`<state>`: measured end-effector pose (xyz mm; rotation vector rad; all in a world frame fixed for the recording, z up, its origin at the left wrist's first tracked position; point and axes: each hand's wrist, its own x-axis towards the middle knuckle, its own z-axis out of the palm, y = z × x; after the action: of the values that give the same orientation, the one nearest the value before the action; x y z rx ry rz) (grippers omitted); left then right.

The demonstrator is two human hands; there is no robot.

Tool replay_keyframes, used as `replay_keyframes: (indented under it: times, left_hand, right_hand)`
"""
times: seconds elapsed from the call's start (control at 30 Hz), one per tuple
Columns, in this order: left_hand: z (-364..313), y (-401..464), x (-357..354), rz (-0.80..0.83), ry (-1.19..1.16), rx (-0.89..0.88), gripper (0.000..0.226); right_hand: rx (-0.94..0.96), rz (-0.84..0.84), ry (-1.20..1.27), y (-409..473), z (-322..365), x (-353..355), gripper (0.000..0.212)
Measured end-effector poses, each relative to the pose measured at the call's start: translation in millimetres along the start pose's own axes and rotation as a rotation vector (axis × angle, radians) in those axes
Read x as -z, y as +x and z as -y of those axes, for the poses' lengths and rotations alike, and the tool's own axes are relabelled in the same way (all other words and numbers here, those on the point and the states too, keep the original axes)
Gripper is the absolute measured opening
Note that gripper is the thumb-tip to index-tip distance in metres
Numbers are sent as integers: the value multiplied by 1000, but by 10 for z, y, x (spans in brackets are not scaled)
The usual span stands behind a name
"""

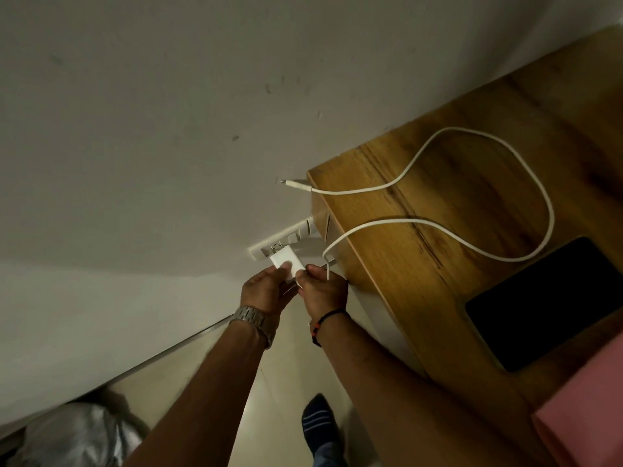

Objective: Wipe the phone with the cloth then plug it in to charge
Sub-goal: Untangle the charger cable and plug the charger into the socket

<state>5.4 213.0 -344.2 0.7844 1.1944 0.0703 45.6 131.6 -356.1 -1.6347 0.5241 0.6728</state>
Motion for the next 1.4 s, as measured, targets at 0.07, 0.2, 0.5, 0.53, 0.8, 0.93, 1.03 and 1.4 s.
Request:
replay_keyframes:
  times: [0.07, 0.2, 0.5, 0.53, 0.8, 0.93, 1.03, 1.4]
  left_hand:
    - [-24, 29, -10, -24, -2, -19, 29]
    - [-125, 78, -26, -58, 20, -13, 17]
    - [-334, -114, -11, -21, 157, 101, 44]
    - [-429, -233, -5, -40, 222, 121, 51]
    - [-958, -1469, -449, 43, 250, -271, 43]
    - [-1139, -1524, -906, 49, 161, -165, 46]
    - [-1156, -1458, -1060, 9, 89, -154, 28]
    - [-1365, -2173, -1100, -82, 158, -760, 21]
  right_hand:
    - [-13, 4, 9, 6, 27, -34, 20]
    - [6, -28, -54, 37, 28, -91, 8]
    - [-173, 68, -31, -17, 84, 0, 44]
    - [-231, 77, -24, -120, 136, 61, 53]
    - [-371, 334, -197, -1259, 540, 618, 40]
    - [-160, 410, -235, -1787, 971, 897, 21]
    - [-48, 418, -201, -2058, 1259, 1188, 17]
    - [428, 149, -317, -2286, 1975, 2096, 27]
